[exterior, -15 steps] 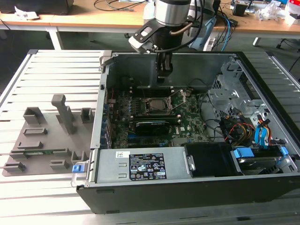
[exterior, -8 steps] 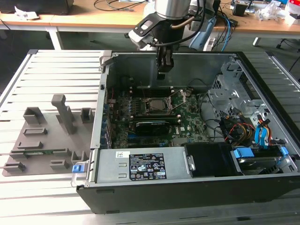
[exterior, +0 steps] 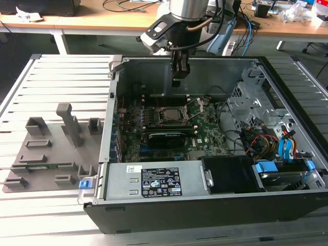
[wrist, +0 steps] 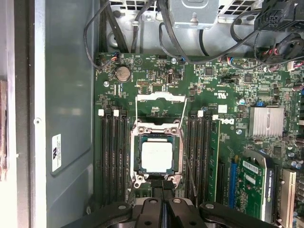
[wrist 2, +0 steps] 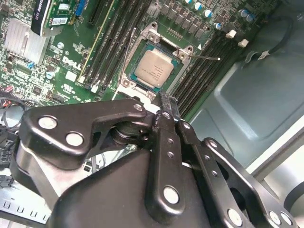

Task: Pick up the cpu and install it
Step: 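Close the cpu cover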

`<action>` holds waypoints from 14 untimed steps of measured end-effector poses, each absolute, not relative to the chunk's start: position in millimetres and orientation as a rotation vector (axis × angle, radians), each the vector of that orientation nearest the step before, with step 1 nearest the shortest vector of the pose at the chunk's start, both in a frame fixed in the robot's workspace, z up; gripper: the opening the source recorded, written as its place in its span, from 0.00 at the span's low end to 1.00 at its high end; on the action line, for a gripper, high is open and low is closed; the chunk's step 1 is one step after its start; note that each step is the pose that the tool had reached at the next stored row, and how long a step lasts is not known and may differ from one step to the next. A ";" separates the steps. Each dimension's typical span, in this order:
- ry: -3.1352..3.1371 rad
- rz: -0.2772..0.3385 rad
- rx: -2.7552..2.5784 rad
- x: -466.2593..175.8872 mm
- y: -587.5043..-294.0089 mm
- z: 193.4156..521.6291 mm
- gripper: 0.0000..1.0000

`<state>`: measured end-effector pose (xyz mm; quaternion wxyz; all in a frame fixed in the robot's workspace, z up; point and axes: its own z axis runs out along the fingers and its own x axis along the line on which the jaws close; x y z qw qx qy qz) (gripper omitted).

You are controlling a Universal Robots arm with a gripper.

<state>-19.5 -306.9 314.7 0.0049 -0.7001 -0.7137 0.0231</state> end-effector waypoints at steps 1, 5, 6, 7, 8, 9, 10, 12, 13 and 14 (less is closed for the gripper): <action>-2.233 0.067 -2.190 -19.4 -307.1 314.8 0.11; -2.229 0.057 -2.186 -10.6 -308.2 314.4 0.11; -2.229 0.057 -2.186 -7.5 -308.2 314.3 0.11; -2.229 0.057 -2.185 -3.2 -308.2 314.3 0.11; -2.228 0.057 -2.186 -0.5 -308.2 314.3 0.11; -2.228 0.058 -2.185 2.2 -308.2 314.2 0.11; -2.228 0.058 -2.185 7.5 -308.2 314.0 0.11; -2.229 0.059 -2.186 21.3 -308.2 313.7 0.11; -2.229 0.061 -2.186 27.0 -308.2 313.6 0.11; -2.230 0.062 -2.187 32.5 -308.2 313.6 0.11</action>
